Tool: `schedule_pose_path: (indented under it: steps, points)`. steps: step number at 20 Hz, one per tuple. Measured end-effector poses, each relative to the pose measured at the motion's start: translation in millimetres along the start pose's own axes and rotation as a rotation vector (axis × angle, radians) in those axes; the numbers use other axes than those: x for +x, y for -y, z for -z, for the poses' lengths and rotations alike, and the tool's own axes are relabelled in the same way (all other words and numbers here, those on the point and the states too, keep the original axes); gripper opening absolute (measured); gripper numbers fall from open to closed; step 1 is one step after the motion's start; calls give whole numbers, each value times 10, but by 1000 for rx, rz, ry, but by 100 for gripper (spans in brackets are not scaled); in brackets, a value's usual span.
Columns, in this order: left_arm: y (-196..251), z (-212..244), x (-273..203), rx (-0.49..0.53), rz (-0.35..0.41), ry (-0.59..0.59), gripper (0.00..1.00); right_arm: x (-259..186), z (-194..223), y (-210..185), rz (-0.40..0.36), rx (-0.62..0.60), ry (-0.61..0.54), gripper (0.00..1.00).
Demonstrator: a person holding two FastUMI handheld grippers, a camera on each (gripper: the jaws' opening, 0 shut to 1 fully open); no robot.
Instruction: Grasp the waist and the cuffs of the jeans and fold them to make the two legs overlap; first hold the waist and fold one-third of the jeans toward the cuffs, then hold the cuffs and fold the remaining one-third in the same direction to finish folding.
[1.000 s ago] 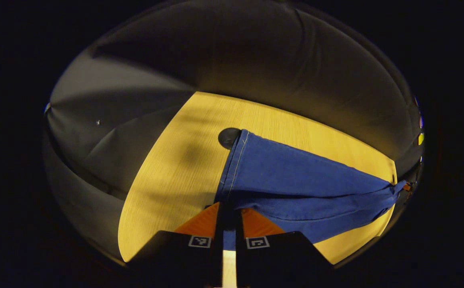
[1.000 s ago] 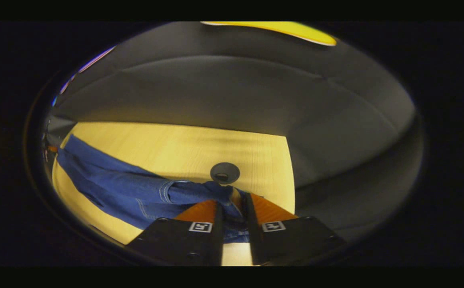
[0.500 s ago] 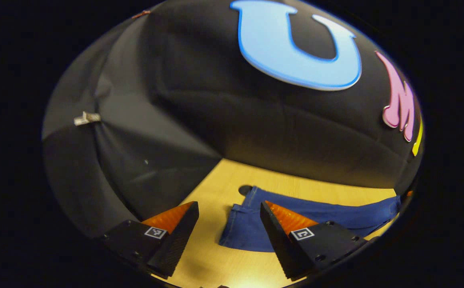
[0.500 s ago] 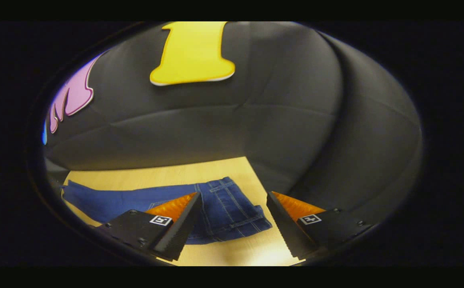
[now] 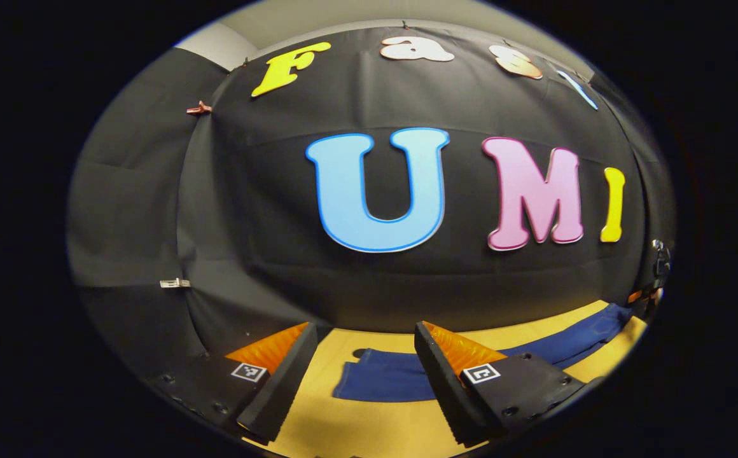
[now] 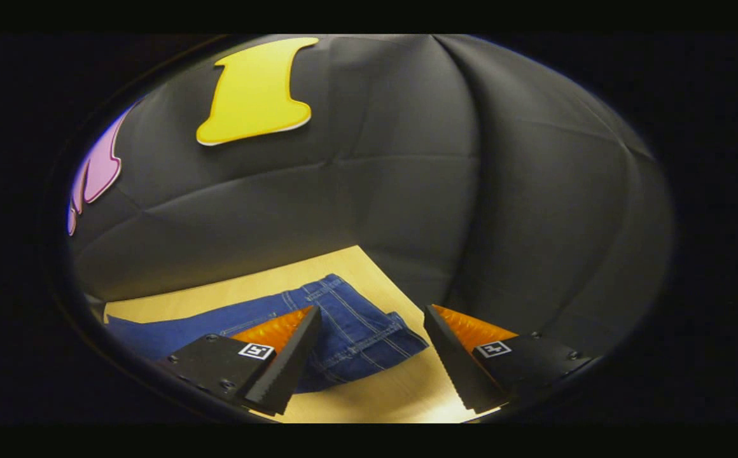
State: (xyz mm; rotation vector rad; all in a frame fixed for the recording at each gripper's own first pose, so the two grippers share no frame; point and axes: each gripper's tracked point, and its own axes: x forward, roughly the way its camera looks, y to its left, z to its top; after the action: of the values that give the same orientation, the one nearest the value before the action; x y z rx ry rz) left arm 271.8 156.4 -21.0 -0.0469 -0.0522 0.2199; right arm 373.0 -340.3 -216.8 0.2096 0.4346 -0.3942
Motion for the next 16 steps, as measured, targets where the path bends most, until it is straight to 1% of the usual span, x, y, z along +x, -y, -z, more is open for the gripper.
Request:
schedule_pose_path:
  steps: [2,5,8,13,14,15,16]
  points:
    - [346,98,-85,-29,39,-25,96,30,97,138,43,13,-2,98]
    - [747,204,-151,-82,111,-59,96,124,332,204,51,100,-42,98]
    - [978,377,-129,-123,138,-108,96,190,473,211,48,157,-55,98]
    - [1188,578,-87,-167,155,-153,96,246,511,197,20,130,-45,99]
    - [1220,622,-89,-173,156,-161,96,250,497,180,17,121,-35,96]
    - [1254,664,-96,-179,160,-170,96,259,522,180,13,125,-51,96]
    - [1292,710,-100,-184,163,-179,96,226,516,160,7,131,-48,84]
